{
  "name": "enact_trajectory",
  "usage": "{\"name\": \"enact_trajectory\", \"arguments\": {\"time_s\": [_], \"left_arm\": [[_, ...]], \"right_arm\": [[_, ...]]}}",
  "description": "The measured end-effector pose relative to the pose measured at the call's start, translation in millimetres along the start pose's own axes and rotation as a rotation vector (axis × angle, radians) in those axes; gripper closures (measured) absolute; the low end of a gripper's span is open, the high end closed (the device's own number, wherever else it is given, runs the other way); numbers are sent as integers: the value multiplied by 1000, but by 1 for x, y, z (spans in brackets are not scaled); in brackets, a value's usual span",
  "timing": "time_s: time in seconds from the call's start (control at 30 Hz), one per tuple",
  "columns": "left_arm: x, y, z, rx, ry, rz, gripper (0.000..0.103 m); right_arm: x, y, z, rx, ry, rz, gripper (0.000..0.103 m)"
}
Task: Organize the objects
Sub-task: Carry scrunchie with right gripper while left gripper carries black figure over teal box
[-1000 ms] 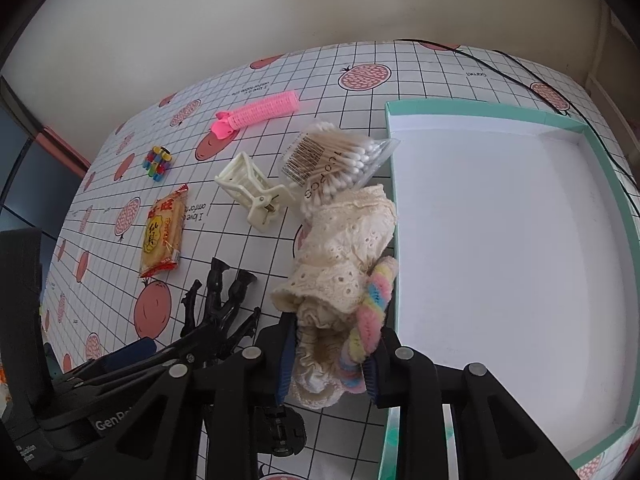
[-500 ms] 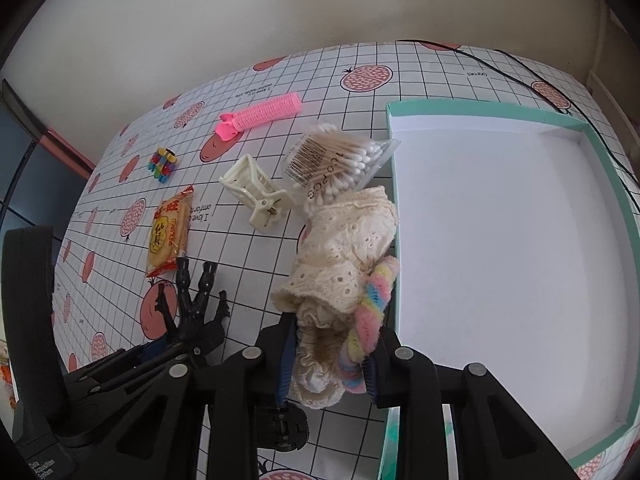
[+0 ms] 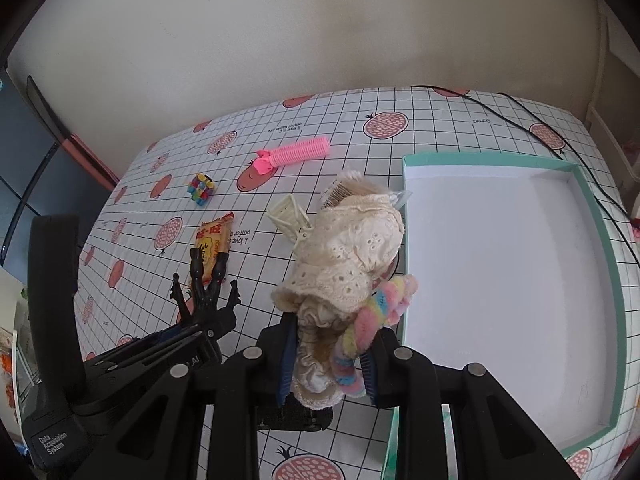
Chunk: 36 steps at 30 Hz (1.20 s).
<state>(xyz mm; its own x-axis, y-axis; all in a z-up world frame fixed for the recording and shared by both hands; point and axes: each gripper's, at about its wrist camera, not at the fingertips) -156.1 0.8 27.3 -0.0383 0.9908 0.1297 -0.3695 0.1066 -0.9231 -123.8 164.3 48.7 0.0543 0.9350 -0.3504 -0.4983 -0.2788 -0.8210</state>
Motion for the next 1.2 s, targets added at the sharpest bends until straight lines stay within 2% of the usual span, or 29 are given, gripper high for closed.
{"name": "enact_trajectory", "arguments": {"time_s": [0.3, 0.5, 0.67, 0.97, 1.2], "left_arm": [[40, -27, -15, 32, 67, -58, 74], [67, -27, -25, 21, 97, -73, 74], [92, -17, -30, 5, 141, -93, 74], [139, 14, -45, -80, 185, -166, 74], [166, 30, -54, -114, 248, -152, 74]], "right_arm": [[17, -32, -12, 15, -1, -49, 74], [42, -45, -19, -1, 32, -76, 74], [69, -48, -23, -16, 64, -117, 74], [126, -43, -23, -42, 128, -224, 73], [158, -39, -22, -44, 170, -270, 73]]}}
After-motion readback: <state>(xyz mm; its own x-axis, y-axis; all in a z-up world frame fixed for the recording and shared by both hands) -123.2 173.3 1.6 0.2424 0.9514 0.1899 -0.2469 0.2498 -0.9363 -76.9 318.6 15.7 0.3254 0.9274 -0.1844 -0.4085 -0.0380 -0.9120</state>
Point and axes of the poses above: each gripper's, at about its wrist camera, not at the fingertips, and y roughly the way its jaws point, x to its right, z to its top, and after that the axes turned 6 degrees about y, right-handed
